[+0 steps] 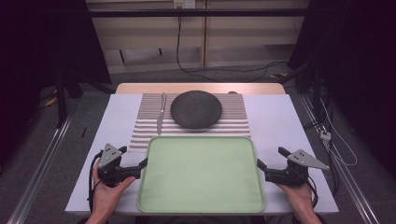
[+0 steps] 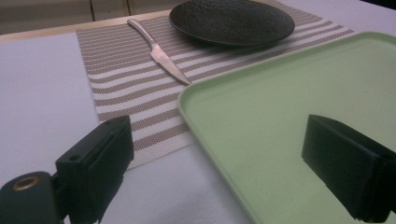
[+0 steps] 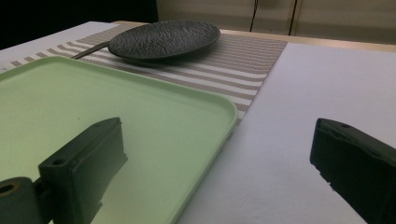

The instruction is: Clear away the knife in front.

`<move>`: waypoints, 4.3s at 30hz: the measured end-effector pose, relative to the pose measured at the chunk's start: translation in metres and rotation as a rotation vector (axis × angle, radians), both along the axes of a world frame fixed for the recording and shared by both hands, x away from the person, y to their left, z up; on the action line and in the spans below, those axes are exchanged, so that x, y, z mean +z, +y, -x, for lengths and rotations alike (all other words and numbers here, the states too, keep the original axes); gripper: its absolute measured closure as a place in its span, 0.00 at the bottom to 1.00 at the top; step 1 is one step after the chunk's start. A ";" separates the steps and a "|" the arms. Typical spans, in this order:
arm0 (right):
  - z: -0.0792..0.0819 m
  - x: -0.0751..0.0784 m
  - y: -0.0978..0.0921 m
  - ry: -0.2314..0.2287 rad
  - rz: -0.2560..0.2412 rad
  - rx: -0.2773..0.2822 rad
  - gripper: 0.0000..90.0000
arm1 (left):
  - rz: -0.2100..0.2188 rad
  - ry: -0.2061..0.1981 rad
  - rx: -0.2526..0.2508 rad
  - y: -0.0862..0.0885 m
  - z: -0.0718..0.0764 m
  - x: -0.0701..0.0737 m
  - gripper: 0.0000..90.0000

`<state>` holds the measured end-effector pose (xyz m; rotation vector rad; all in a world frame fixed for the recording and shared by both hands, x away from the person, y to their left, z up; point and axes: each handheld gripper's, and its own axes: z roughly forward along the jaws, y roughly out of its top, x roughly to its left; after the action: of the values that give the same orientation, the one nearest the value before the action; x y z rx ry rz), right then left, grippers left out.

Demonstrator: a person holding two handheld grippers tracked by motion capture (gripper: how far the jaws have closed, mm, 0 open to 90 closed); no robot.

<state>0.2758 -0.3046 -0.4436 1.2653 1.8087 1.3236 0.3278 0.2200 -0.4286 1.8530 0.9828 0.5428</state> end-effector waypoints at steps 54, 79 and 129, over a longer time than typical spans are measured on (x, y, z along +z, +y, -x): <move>-0.007 -0.002 0.002 0.037 -0.001 0.012 0.03 | -0.045 0.136 0.007 -0.030 -0.098 0.025 0.16; -0.010 -0.005 0.003 0.051 0.010 0.024 0.02 | -0.086 0.176 0.016 -0.062 -0.163 0.020 0.16; -0.015 -0.008 0.001 0.069 0.009 0.021 0.02 | -0.186 0.398 0.141 -0.092 -0.285 -0.021 0.79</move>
<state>0.2905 -0.3038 -0.4514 1.3052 1.8780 1.2961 0.6125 0.1281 -0.4499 2.1174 1.3727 0.3633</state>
